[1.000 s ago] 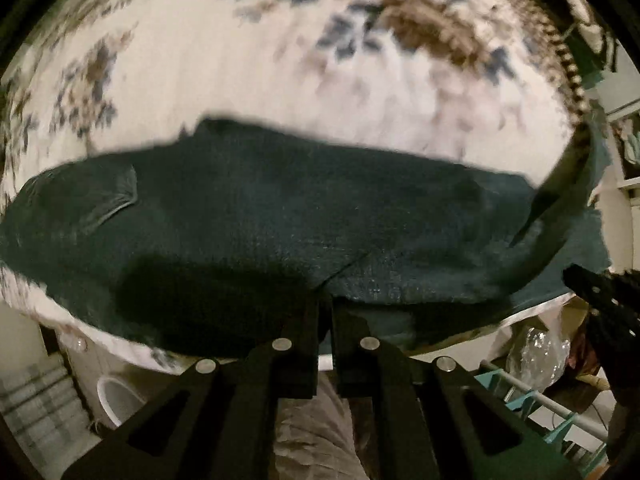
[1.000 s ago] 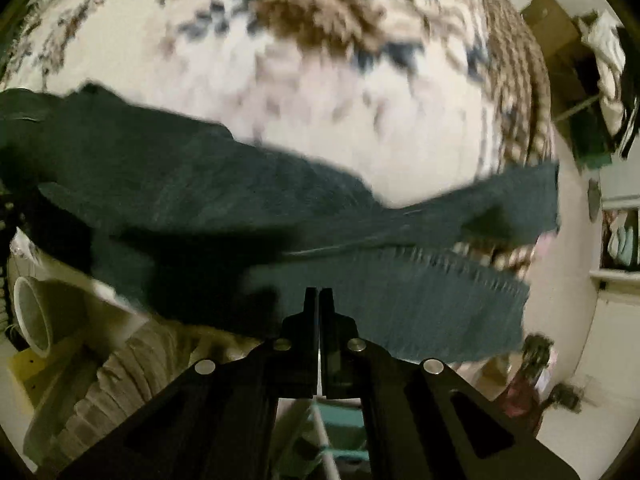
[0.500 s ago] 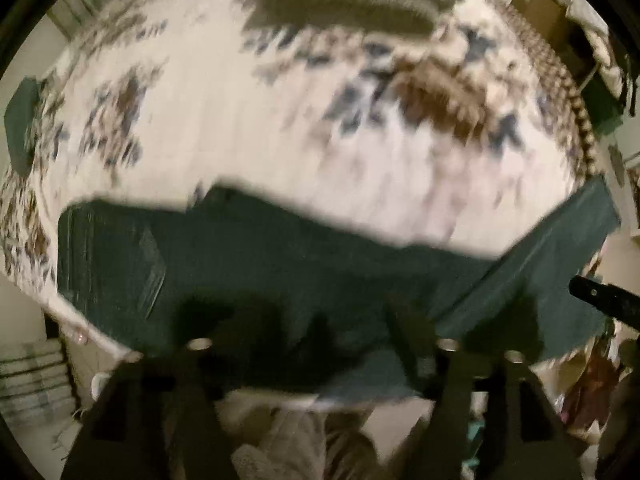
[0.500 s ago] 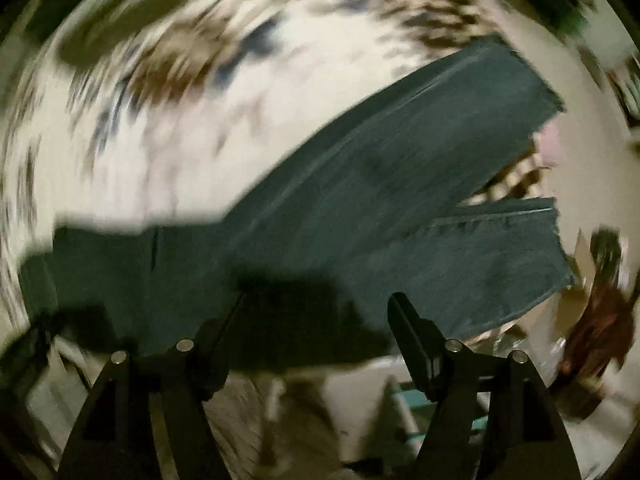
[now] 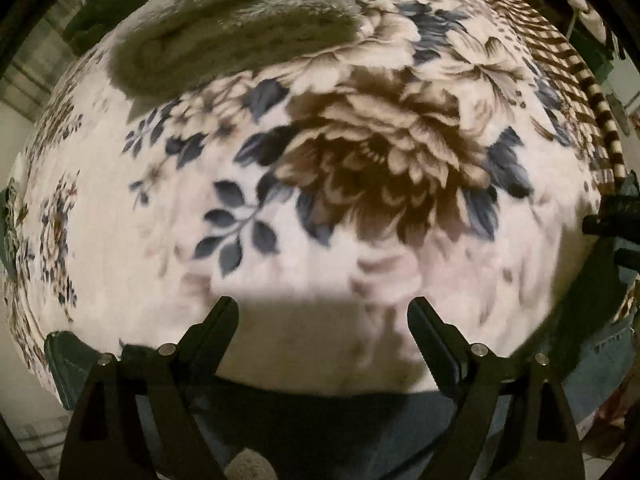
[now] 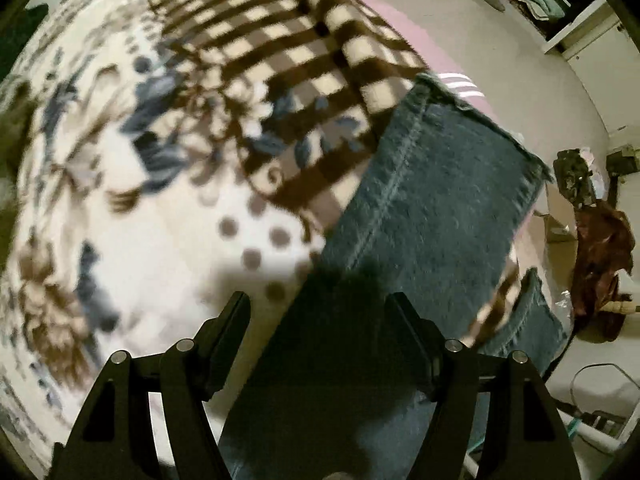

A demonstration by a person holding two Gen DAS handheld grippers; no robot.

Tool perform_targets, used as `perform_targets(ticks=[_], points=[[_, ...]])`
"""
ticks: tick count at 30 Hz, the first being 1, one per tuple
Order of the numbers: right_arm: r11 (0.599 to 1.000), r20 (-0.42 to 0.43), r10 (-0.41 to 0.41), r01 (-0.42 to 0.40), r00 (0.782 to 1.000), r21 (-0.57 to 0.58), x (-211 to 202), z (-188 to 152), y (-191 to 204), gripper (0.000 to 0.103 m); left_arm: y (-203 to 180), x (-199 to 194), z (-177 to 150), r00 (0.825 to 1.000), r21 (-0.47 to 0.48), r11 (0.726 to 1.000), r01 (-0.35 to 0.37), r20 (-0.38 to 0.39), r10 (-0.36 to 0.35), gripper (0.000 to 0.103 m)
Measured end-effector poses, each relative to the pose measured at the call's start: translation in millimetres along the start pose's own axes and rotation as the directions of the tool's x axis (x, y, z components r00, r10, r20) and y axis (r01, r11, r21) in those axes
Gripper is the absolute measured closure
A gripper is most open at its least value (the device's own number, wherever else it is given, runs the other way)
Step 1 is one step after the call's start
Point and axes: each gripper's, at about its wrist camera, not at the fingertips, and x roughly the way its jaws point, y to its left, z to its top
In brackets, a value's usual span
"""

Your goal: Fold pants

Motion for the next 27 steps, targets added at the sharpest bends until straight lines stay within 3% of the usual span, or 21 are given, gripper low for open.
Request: perform_targets(ticks=[1,3,4,5,7,15,18,21,24,25,27], points=[[1.000,-0.001,-0.011,0.011,1.000,-0.011,2.2,-1.0,0.3,0.032,-0.5,1.4,1.2,1.000,0.001,1.000,0.002,-0.005,-0.002,0.017],[0.998,0.033,-0.059,0.060,0.998,-0.029,-0.8,-8.7,-3.5,0.059,-1.2,0.9,0.7,1.000,0.010,1.000,-0.005,-0.009,0.005,0.017],[0.998,0.051,-0.058,0.059,0.997,-0.027,-5.5,-14.8,-12.1,0.081,-1.2,-0.9,-1.3,1.000,0.016,1.000,-0.001,-0.011,0.001,0.017],[0.999,0.053,-0.036,0.037,0.998,-0.012,-8.1,-22.2,-19.1,0.092,-2.3,-2.8,-2.2,1.000,0.018,1.000,0.000,-0.011,0.000,0.017],[0.999,0.068,-0.001,-0.001,0.998,0.036,-20.2,-40.6,-46.5,0.097,-3.7,-7.1,-7.3,1.000,0.029,1.000,0.003,-0.015,-0.002,0.017],[0.961,0.091,0.065,-0.087,0.994,0.263,-52.6,-122.4,-182.0,0.099,-22.0,-30.9,-41.3,0.998,0.031,0.998,0.058,-0.037,-0.056,0.017],[0.924,0.040,0.103,-0.110,0.994,0.366,-33.6,-161.8,-237.0,0.099,-33.6,-34.5,-57.3,0.996,0.041,0.997,0.071,-0.052,-0.069,0.017],[0.900,-0.026,0.168,-0.143,0.985,0.412,-7.3,-181.3,-262.7,0.098,-46.0,-29.9,-75.0,0.994,0.050,0.996,0.073,-0.086,-0.069,0.017],[0.838,-0.015,0.295,-0.251,0.955,0.484,12.8,-192.9,-286.7,0.082,-51.9,-27.7,-89.5,0.994,0.046,0.997,0.065,-0.095,-0.060,0.017],[0.830,-0.010,0.303,-0.259,0.953,0.494,12.6,-197.1,-291.3,0.070,-51.6,-28.2,-94.2,0.994,0.042,0.997,0.061,-0.097,-0.057,0.017],[0.835,-0.016,0.300,-0.255,0.954,0.488,8.8,-201.8,-290.1,0.066,-46.3,-31.7,-105.9,0.994,0.022,0.998,0.059,-0.094,-0.057,0.017]])
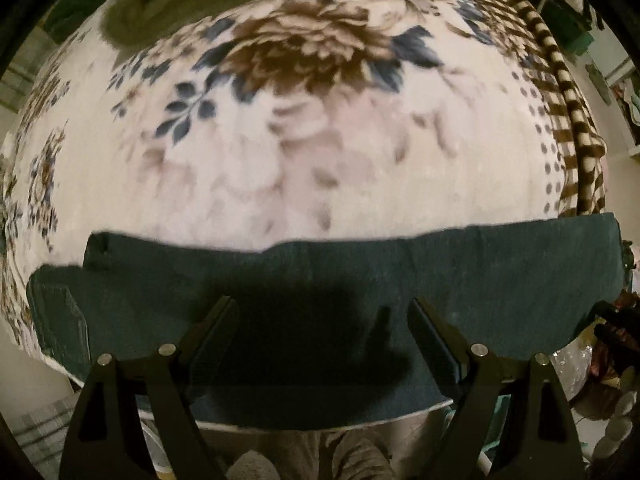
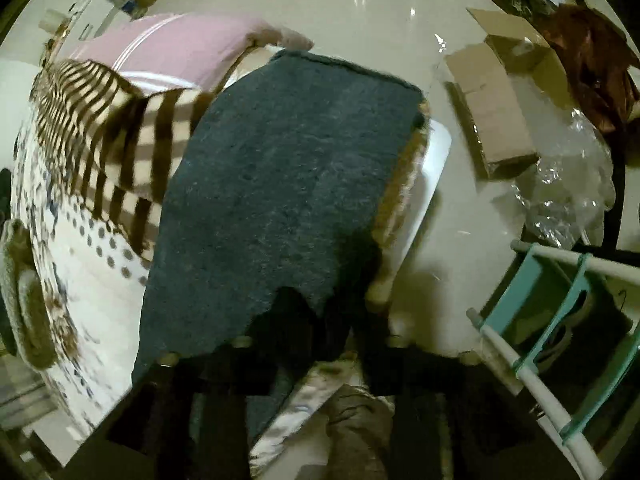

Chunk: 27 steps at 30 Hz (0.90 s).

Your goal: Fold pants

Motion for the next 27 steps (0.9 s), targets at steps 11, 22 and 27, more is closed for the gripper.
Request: perform_targets(ticks=[11,22,27], points=[[0.936,-0.320,0.076,-0.178,0.944,-0.305,22.5,-174.0,118.7,0.064,158.4,-10.1,-88.7,0.992,-0.280,0.953,-0.119,-0.067,0.104,0.017],[0.958,-0.353,0.099,-0.185,0.930,-0.218,77.0,-273.8,166.2,0.064,308.9,54.3,-135.2,0.992,-0.629,0.775,0.056,-0.054,-0.116,0.044],[0.955,-0.260,0.080,-0.149,0.962,-0.257,76.0,-278.5,183.4,0.082,325.6,71.2,-144.4,0.992,-0.677,0.731,0.083,-0.017,-0.128,0.085]])
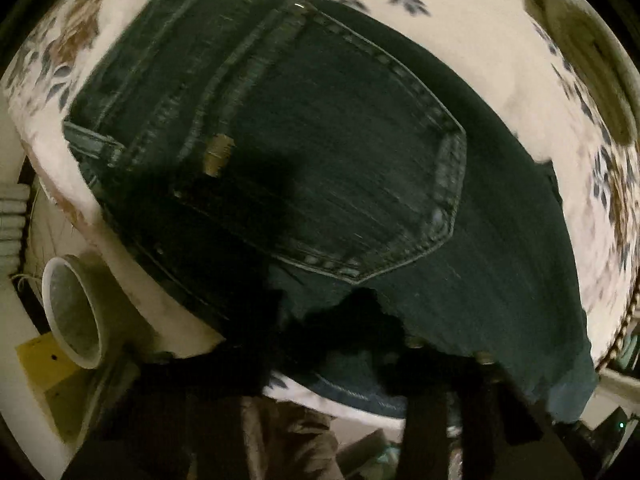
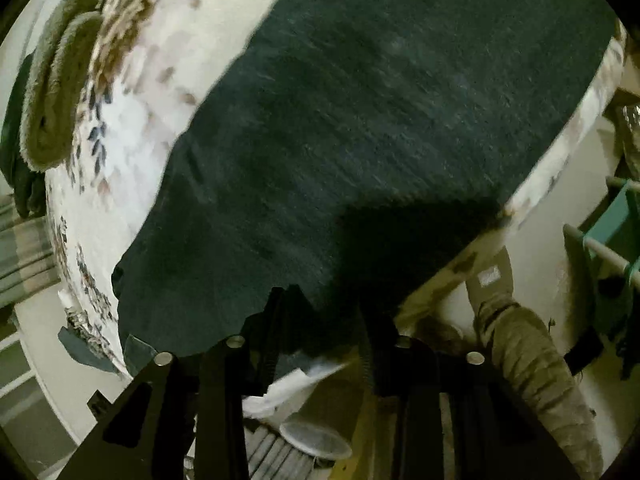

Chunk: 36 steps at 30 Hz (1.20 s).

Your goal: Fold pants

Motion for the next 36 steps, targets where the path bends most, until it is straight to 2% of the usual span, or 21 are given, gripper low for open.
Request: perform_targets(ticks=[2,5,9,12,17,18,21,24,26,27,28,29,30,31,34,36], points=[[0.999,0.030,-0.029,0.030,0.999,-0.013,3.0,2.9,7.6,0.094,6.3,-3.3,-2.5,1.000,0.000,1.000,0.010,0.023,-0.010,0.098],[0.998,0.065,-0.060,0.062,0.996,-0.026,-0.6,-3.3,13.0,0.100,14.6,-16.0,-12.9,0.997,0.031,0.999,0.039,0.061,-0.041,0.100],[0.988,0.118,-0.106,0.118,0.987,-0.104,-16.8,-19.7,26.5,0.101,29.7,-34.9,-28.8,0.993,0.069,0.995,0.069,0.086,-0.075,0.100],[0.986,0.115,-0.109,0.122,0.987,-0.109,-26.8,-26.2,27.8,0.101,40.3,-40.0,-35.7,0.994,0.075,0.994,0.080,0.073,-0.085,0.100],[0.976,0.092,-0.164,0.175,0.982,-0.130,-16.6,-32.0,30.0,0.101,33.3,-22.6,-44.7,0.998,0.078,0.996,0.052,0.018,-0.053,0.100],[0.974,0.087,-0.174,0.185,0.981,-0.129,-12.2,-29.6,29.0,0.101,30.0,-12.0,-34.2,0.999,0.080,0.996,0.045,0.008,-0.046,0.099],[0.965,0.045,-0.213,0.217,0.976,-0.147,3.7,-21.9,27.4,0.100,27.0,-4.8,-30.8,1.000,0.093,0.995,0.018,-0.011,-0.017,0.095],[0.945,-0.009,-0.248,0.240,0.969,-0.223,1.1,-15.1,39.1,0.089,15.6,-20.0,-28.1,0.999,0.112,0.994,-0.002,-0.042,0.007,0.095],[0.934,-0.023,-0.235,0.220,0.972,-0.281,-10.9,-16.7,55.6,0.062,14.7,-42.1,-29.1,0.999,0.130,0.991,-0.017,-0.031,0.021,0.076],[0.927,-0.039,-0.207,0.184,0.978,-0.326,-20.6,-18.9,71.4,0.060,12.4,-53.3,-28.6,1.000,0.143,0.990,-0.019,-0.006,0.020,0.068],[0.919,-0.051,-0.197,0.166,0.979,-0.358,-26.0,-20.9,83.1,0.060,8.5,-63.7,-26.2,0.999,0.162,0.986,-0.039,0.033,0.034,0.045],[0.905,-0.067,-0.192,0.150,0.979,-0.398,-29.3,-22.4,99.7,0.056,5.2,-69.7,-23.7,0.997,0.175,0.983,-0.059,0.065,0.048,0.016],[0.893,-0.086,-0.180,0.125,0.980,-0.433,-31.9,-22.7,114.8,0.054,0.2,-75.8,-19.4,0.992,0.191,0.979,-0.079,0.107,0.059,0.010],[0.882,-0.106,-0.157,0.091,0.982,-0.463,-30.8,-22.5,135.3,0.053,-7.5,-79.4,-9.2,0.987,0.207,0.974,-0.093,0.151,0.062,0.009],[0.834,-0.170,-0.127,0.013,0.977,-0.551,-3.5,-14.9,207.4,0.052,-17.0,-72.6,24.7,0.979,0.206,0.970,-0.132,0.183,0.094,0.009],[0.807,-0.172,-0.138,0.010,0.975,-0.591,16.8,-9.5,245.8,0.052,-6.5,-73.0,44.7,0.977,0.184,0.974,-0.129,0.194,0.093,0.009]])
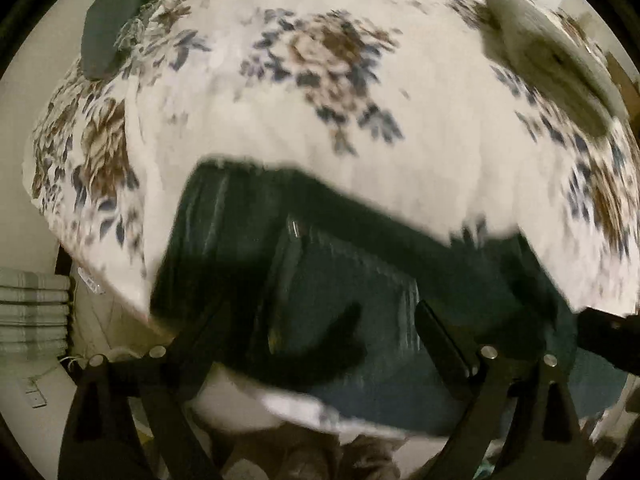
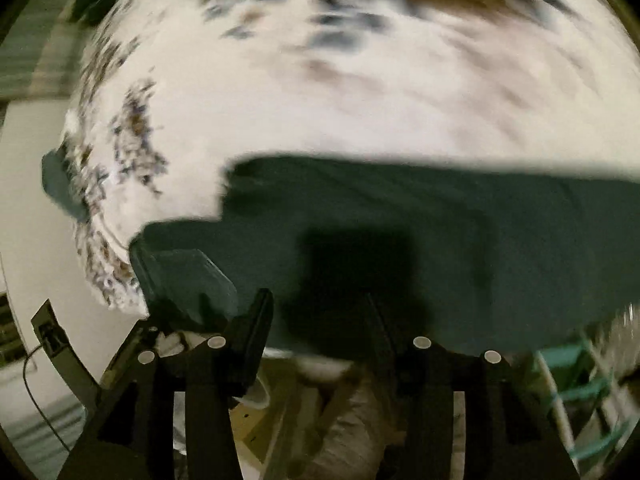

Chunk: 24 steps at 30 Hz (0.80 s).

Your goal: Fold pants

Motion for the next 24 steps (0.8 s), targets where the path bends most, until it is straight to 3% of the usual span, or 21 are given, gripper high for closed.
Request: perform_targets(ticks=[4,8,13,15,17,18,20,24], points=[[0.997,-0.057,-0.031,0.027,0.998,-0.067,39.1,53.7,39.9,0.052,44.5,6.1,18.3,1.000,-0.093,0.995,-0.028,0.001,0.029,0.009],[0.997,-0.075,-0.059,0.055,0.995,-0.053,63.3,73.2,51.3,0.052,87.8,28.8,16.7,0.997,-0.189,0.981,-0.040,-0.073,0.027,0.009],[0.995,-0.097,-0.096,0.092,0.991,-0.047,90.1,70.7,58.1,0.052,118.7,67.2,13.8,0.993,-0.286,0.957,0.042,-0.096,-0.072,0.009],[0.990,-0.087,-0.131,0.126,0.988,-0.062,96.7,70.3,60.4,0.052,123.7,77.3,12.9,0.989,-0.294,0.951,0.092,-0.088,-0.123,0.020],[0.987,-0.060,-0.154,0.152,0.986,-0.048,98.0,70.5,59.8,0.057,124.8,74.9,12.3,0.990,-0.267,0.957,0.115,-0.049,-0.132,0.066],[0.986,-0.049,-0.164,0.162,0.985,-0.048,98.5,70.4,60.8,0.059,123.0,73.3,11.3,0.988,-0.250,0.959,0.134,-0.040,-0.148,0.068],[0.978,-0.018,-0.199,0.197,0.980,-0.073,98.8,68.2,64.7,0.072,117.4,66.1,7.7,0.990,-0.209,0.968,0.136,-0.008,-0.141,0.082],[0.965,0.021,-0.230,0.231,0.973,-0.122,96.8,61.7,76.9,0.083,118.0,57.8,-0.3,0.989,-0.182,0.972,0.150,0.021,-0.148,0.089]])
